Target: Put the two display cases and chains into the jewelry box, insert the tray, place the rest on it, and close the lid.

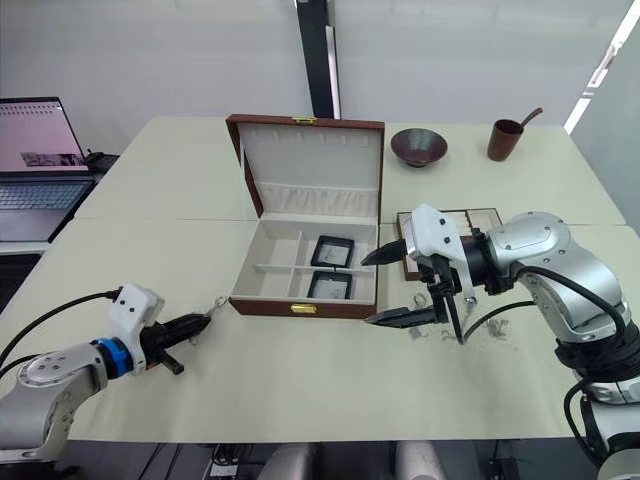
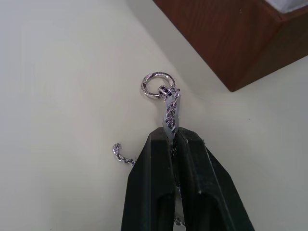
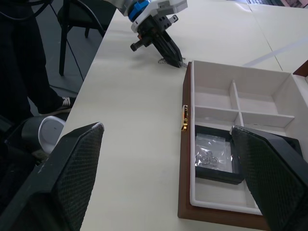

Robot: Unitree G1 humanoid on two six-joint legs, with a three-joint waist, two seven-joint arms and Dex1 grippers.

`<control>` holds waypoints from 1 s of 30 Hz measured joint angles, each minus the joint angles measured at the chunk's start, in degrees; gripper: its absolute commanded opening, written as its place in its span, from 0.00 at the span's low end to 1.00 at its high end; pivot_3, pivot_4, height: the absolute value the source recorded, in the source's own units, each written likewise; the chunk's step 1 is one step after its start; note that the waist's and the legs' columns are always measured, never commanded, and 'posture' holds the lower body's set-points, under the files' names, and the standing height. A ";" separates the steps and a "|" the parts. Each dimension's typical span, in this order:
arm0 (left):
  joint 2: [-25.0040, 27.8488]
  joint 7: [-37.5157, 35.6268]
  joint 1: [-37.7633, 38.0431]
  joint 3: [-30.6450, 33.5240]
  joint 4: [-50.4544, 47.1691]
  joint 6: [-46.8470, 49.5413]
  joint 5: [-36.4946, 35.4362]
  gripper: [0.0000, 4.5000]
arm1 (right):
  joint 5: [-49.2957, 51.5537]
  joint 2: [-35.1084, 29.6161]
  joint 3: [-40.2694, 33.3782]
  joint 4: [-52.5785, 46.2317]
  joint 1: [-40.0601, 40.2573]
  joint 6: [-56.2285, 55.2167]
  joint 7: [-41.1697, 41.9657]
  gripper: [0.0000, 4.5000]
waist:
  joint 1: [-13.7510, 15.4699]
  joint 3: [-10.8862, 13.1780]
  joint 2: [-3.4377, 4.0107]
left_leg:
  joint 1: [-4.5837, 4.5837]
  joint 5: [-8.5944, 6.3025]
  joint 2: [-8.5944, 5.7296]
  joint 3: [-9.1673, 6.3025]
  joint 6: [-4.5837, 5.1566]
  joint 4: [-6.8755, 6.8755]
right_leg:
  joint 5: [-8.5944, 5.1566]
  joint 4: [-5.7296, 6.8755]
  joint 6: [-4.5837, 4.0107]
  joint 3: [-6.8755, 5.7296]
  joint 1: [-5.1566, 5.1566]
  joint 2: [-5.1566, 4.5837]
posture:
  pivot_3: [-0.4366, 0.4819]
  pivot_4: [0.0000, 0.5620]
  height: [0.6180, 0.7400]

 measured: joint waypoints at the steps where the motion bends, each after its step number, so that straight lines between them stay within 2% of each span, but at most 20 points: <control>1: 0.01 -0.22 0.28 0.94 0.15 0.02 -0.47 0.01 | 0.00 -0.02 0.00 -0.09 0.30 0.06 -0.09 1.00 | 0.01 0.01 -0.01 | -0.02 0.00 0.02 -0.01 0.00 0.00 | 0.00 0.00 0.00 -0.01 -0.01 -0.02 | 0.48 0.27 0.95; 4: 0.66 -1.96 -0.82 6.08 -0.28 0.33 -4.72 0.01 | 0.04 -0.33 -0.57 -0.56 1.11 0.14 -0.84 1.00 | 0.14 0.04 -0.04 | -0.08 0.00 -0.01 -0.03 -0.01 0.02 | 0.00 0.00 0.00 -0.07 -0.03 -0.06 | 0.48 0.27 0.95; 7: 5.61 -4.81 -4.26 9.16 -1.58 1.33 -7.70 0.01 | 0.15 -0.64 -1.19 -0.95 1.61 0.14 -1.04 1.00 | 0.38 0.05 -0.07 | -0.12 0.00 -0.13 -0.06 -0.01 0.02 | 0.00 -0.01 0.00 -0.15 -0.02 -0.04 | 0.48 0.27 0.95; 12: 9.73 -7.64 -11.06 8.73 -5.68 5.55 -12.37 0.01 | 0.16 -0.91 -1.99 -0.91 2.52 0.12 -1.10 1.00 | 0.33 0.07 -0.08 | -0.14 0.00 -0.15 0.00 -0.01 0.02 | 0.00 -0.05 0.02 -0.12 -0.02 -0.03 | 0.48 0.27 0.95; 16: 10.09 -7.23 -21.47 3.51 -7.54 10.19 -15.01 0.01 | 0.14 -0.92 -2.58 -0.85 2.57 0.13 -1.64 1.00 | 0.28 0.09 -0.10 | -0.15 0.00 -0.13 -0.04 -0.01 0.04 | 0.00 0.00 0.02 -0.14 -0.01 0.08 | 0.48 0.27 0.95; 18: 9.93 -7.13 -29.04 -0.80 -7.28 12.24 -15.37 0.01 | 0.17 -0.78 -2.72 -0.91 2.48 0.15 -1.99 1.00 | 0.25 0.11 -0.14 | -0.17 0.00 -0.16 -0.04 -0.01 0.06 | 0.01 -0.02 0.02 -0.13 0.00 0.13 | 0.48 0.27 0.95; 22: 8.67 -7.67 -39.61 -7.76 -3.49 13.71 -14.18 0.01 | 0.28 -1.03 -2.90 -0.96 2.57 0.80 -2.24 1.00 | 0.09 0.12 -0.15 | -0.18 0.00 -0.22 -0.02 -0.01 0.07 | 0.01 -0.01 0.02 -0.10 -0.04 0.25 | 0.48 0.27 0.95; 25: 6.89 -8.77 -44.69 -13.15 1.46 12.83 -10.91 0.01 | 0.41 -1.22 -3.44 -1.13 2.88 1.26 -3.15 1.00 | -0.12 0.13 -0.14 | -0.20 0.00 -0.21 0.02 -0.01 0.07 | 0.00 0.01 0.01 -0.05 -0.14 0.45 | 0.48 0.27 0.95; 30: 3.18 -10.53 -48.97 -19.49 9.16 8.87 -4.59 0.01 | -0.15 -2.25 -3.89 -3.04 3.02 2.80 -5.91 1.00 | -0.13 0.13 -0.15 | -0.49 0.02 -0.16 0.00 -0.02 0.13 | 0.01 0.09 0.01 -0.02 -0.43 0.53 | 0.48 0.27 0.95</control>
